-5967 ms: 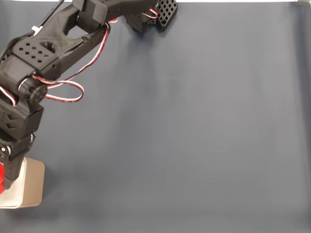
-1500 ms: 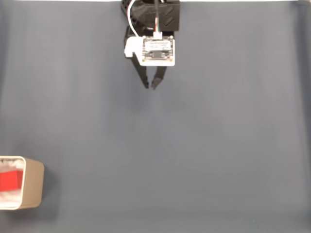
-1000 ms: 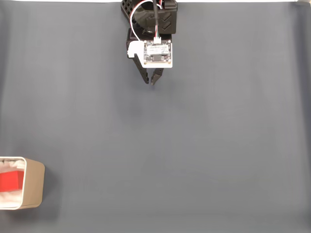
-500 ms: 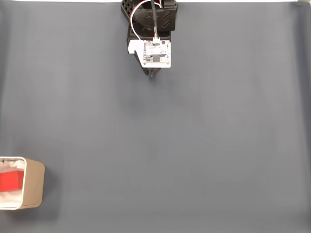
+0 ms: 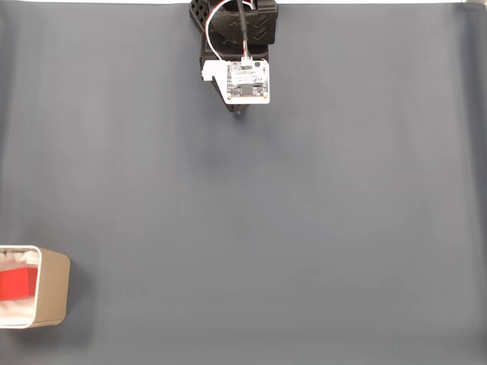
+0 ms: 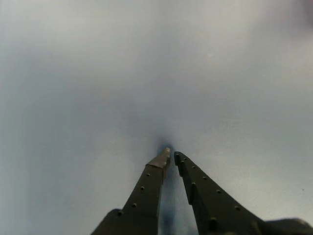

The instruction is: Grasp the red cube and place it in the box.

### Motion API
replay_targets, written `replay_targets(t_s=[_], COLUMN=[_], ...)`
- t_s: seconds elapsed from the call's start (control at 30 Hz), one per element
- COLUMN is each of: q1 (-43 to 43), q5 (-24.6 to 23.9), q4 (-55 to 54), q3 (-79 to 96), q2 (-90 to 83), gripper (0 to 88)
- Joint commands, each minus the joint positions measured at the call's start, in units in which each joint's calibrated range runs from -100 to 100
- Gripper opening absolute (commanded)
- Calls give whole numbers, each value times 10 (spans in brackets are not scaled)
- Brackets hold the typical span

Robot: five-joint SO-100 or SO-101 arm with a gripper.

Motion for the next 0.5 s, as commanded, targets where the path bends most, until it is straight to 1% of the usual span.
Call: replay_targets(t_s=[0.0,0.47], q1=[-4,-1], q5=[6,5], q4=[17,17], q3=[8,8], q2=[1,1], gripper=[0,2])
